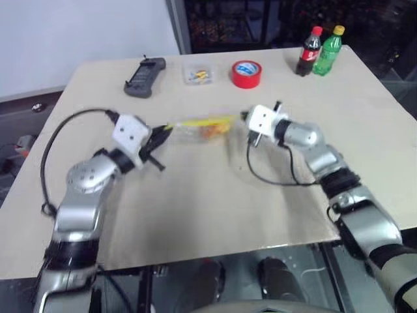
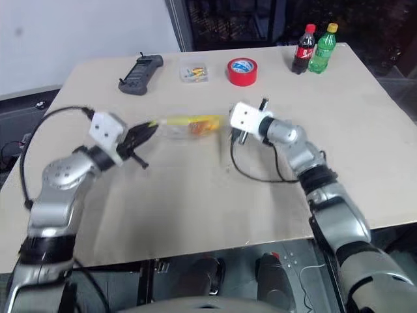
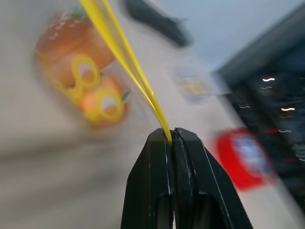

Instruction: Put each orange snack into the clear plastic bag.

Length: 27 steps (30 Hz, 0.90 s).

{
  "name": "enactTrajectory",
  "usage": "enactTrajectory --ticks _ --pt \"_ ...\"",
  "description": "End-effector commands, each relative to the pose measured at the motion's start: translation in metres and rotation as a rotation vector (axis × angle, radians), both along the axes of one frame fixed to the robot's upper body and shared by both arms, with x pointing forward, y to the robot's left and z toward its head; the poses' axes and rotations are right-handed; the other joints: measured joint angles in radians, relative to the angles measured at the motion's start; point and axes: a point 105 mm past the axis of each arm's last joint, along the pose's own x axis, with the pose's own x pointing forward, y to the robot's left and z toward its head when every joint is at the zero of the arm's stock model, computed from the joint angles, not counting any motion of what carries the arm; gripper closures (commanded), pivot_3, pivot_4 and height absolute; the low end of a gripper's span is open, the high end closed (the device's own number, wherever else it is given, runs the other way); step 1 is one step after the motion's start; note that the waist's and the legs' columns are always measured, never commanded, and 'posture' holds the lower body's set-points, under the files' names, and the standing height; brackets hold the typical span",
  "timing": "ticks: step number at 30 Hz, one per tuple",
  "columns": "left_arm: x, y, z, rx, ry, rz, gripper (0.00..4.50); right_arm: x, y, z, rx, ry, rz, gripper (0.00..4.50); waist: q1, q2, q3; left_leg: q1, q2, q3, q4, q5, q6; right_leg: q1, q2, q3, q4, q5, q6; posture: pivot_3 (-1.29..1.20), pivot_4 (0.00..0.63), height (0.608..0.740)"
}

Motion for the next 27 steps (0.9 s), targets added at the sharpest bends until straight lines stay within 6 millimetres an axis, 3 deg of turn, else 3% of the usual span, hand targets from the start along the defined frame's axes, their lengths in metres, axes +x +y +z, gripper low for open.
enactTrajectory --ticks 1,6,8,11,14,18,22,27 --pt "0.027 0.005 0.029 0.009 -0.099 0.046 4.5 0.015 -0.043 0.042 0.036 -0.121 -0.14 4.37 -0.003 0.0 0.0 -0.002 0.0 -0.001 0.0 0.0 0.0 0.0 0.0 0.0 -0.001 0.0 0.0 0.0 0.15 0.74" --pt "0.048 -0.012 0.057 0.031 -0.205 0.005 4.5 0.015 -0.071 0.07 0.02 -0.2 -0.189 4.37 -0.029 -0.001 0.0 -0.004 -0.001 0.0 -0.001 0.0 0.0 -0.003 -0.004 -0.005 -0.004 0.0 0.0 0.0 0.15 0.74" --pt "0.042 -0.021 0.058 -0.019 -0.202 -0.055 4.5 0.007 -0.077 0.065 0.021 -0.173 -0.161 4.37 -0.047 -0.001 0.0 -0.004 -0.001 0.001 -0.002 0.0 0.0 -0.004 -0.009 -0.005 -0.003 0.0 0.0 0.0 0.15 0.74" --pt "0.03 -0.028 0.043 0.003 -0.179 -0.098 4.5 -0.012 -0.076 0.037 -0.007 -0.059 -0.086 4.37 -0.065 -0.001 0.0 -0.006 0.0 0.0 -0.002 0.0 0.001 -0.005 -0.008 -0.005 -0.002 0.0 0.0 0.0 0.15 0.74" --pt "0.022 -0.026 0.032 -0.037 -0.144 -0.077 4.5 -0.039 -0.05 -0.001 0.058 0.078 0.003 3.41 -0.07 -0.001 0.0 -0.007 0.0 0.001 -0.001 -0.001 0.001 -0.009 -0.008 -0.002 -0.001 0.0 0.0 0.0 0.15 0.74" --pt "0.017 -0.022 0.033 -0.039 -0.131 -0.057 4.5 -0.056 -0.017 -0.024 0.126 0.156 0.014 1.88 -0.063 -0.001 0.0 -0.004 -0.001 0.004 0.003 0.0 0.001 -0.01 -0.007 0.001 0.011 0.0 0.0 0.0 0.15 0.74" --pt "0.011 -0.016 0.037 -0.037 -0.124 -0.043 4.5 -0.057 0.017 -0.044 0.144 0.2 0.023 1.88 -0.051 -0.001 0.0 -0.001 -0.001 0.005 0.01 0.0 0.001 -0.007 -0.002 0.002 0.016 0.0 0.0 0.0 0.15 0.74" --pt "0.005 -0.011 0.039 -0.037 -0.114 -0.023 4.5 -0.051 0.045 -0.058 0.186 0.264 0.044 1.88 -0.033 -0.001 0.0 -0.002 -0.001 0.004 0.01 -0.001 0.001 -0.007 -0.001 0.002 0.015 0.0 0.0 0.0 0.15 0.74"
